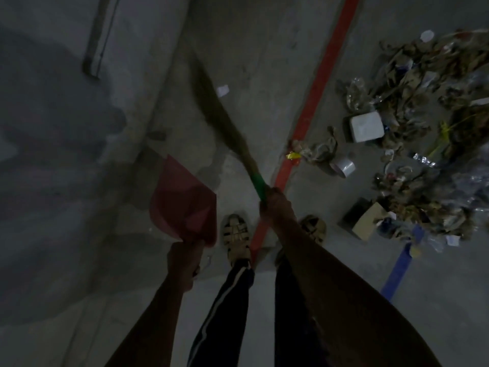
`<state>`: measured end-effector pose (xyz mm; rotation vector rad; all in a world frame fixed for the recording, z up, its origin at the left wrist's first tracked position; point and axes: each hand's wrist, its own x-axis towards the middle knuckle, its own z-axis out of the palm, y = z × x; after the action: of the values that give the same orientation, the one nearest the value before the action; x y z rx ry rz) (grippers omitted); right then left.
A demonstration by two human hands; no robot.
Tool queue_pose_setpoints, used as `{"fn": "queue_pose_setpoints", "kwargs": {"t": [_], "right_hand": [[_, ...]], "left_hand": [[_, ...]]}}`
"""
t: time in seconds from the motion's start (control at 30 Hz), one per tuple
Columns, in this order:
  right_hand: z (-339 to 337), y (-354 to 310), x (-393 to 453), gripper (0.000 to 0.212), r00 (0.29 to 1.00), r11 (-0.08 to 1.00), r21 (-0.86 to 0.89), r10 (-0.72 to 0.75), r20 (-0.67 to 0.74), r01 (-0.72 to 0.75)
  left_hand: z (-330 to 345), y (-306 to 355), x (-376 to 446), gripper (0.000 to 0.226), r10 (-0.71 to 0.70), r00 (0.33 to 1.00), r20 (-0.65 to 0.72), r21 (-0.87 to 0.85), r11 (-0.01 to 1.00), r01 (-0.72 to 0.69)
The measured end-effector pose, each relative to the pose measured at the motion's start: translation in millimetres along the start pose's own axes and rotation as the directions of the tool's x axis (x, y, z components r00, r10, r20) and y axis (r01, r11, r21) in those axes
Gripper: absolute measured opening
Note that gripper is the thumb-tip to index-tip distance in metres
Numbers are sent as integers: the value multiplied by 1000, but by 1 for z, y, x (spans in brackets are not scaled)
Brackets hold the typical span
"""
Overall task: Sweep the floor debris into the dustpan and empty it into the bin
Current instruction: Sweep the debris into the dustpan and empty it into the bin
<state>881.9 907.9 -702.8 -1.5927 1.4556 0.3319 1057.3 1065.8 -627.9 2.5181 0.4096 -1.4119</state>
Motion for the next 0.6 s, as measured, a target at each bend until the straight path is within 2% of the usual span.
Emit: {"fn": "queue_pose_setpoints", "kwargs": {"t": [0.17, 0.3, 0.37, 0.47, 0.53, 0.6], "right_hand": [[-55, 75, 0, 43, 962, 972, 78, 233, -141, -223], [-100, 144, -14, 36, 863, 923, 153, 385, -328, -353], [-117, 168, -28, 41, 836, 943, 128, 333, -437, -308], [-129, 190, -53, 52, 842, 985, -9, 142, -521, -172], [-126, 200, -68, 53, 872, 992, -105, 3, -490, -62], [-113, 210, -79, 54, 914, 990, -137, -93, -396, 41]], "left_hand": [[27, 3, -18, 36, 1, 1000, 19, -3, 1000, -1], [53, 19, -35, 40, 36, 997, 72, -3, 999, -36], [68, 28, -41, 47, 62, 990, 124, -18, 998, -60], [86, 44, -49, 51, 107, 987, 120, 25, 994, -111], [98, 53, -54, 48, 144, 982, 122, 36, 988, -149], [108, 60, -61, 48, 168, 971, 170, 21, 985, -174]]}}
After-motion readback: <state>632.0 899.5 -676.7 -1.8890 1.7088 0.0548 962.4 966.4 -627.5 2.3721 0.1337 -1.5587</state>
